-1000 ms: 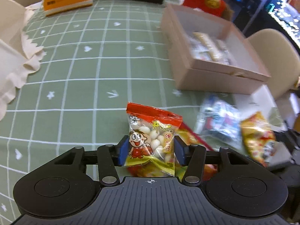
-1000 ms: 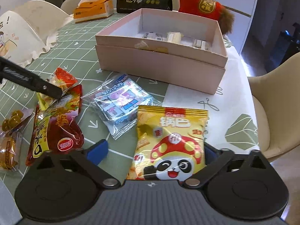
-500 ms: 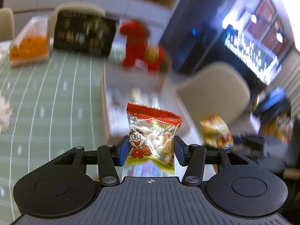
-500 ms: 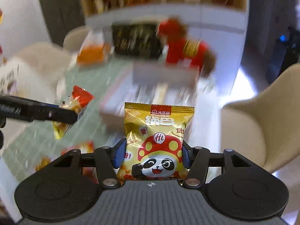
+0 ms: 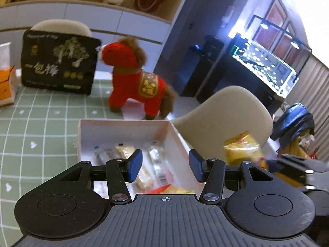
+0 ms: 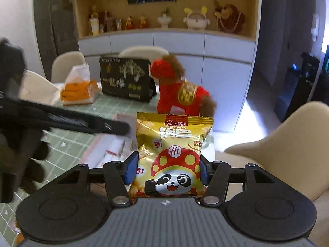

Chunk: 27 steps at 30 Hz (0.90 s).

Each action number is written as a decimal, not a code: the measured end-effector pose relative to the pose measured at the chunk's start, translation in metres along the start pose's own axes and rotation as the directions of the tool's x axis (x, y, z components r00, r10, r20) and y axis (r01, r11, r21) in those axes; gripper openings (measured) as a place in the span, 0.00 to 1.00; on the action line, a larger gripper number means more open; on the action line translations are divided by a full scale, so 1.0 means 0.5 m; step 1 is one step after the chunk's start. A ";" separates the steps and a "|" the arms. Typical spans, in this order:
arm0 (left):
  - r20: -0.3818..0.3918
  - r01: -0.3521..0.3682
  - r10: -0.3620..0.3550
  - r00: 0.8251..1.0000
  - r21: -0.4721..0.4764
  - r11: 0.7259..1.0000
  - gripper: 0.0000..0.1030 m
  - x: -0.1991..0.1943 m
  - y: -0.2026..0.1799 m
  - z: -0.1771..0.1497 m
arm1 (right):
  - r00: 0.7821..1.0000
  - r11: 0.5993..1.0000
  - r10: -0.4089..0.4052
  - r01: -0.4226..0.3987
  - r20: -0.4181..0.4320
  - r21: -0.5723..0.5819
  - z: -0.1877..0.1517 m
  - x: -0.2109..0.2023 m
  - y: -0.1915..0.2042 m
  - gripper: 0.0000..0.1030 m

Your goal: Organize snacks

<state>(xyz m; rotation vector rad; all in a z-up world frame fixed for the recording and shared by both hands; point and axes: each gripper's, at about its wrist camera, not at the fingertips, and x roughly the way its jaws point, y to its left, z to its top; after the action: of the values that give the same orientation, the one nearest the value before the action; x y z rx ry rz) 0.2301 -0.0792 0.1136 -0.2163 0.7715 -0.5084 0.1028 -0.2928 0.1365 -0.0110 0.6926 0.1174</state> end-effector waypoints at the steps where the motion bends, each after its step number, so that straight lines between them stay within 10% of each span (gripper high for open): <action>1: -0.001 -0.001 0.001 1.000 -0.007 1.000 0.54 -0.006 0.010 -0.004 | 1.000 1.000 0.001 0.000 -0.019 0.016 0.001 0.019 -0.002 0.56; 13: -0.145 -0.163 0.145 0.979 -0.120 0.979 0.54 -0.047 0.134 -0.123 | 0.991 0.997 -0.045 0.052 -0.123 0.056 0.061 0.210 0.034 0.69; 22: -0.212 -0.267 0.233 0.949 -0.151 0.952 0.54 -0.099 0.144 -0.175 | 0.983 0.999 0.051 -0.051 -0.178 0.004 -0.027 0.107 0.120 0.71; 27: -0.228 -0.296 0.256 0.939 -0.161 0.942 0.54 -0.141 0.121 -0.206 | 0.940 0.985 0.172 -0.167 -0.294 0.042 -0.124 0.055 0.162 0.71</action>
<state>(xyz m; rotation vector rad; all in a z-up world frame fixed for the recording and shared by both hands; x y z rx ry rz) 0.1358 0.0087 0.0620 -0.2326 1.0367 -0.1880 0.0753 -0.2122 0.0738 0.0483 0.9954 0.2795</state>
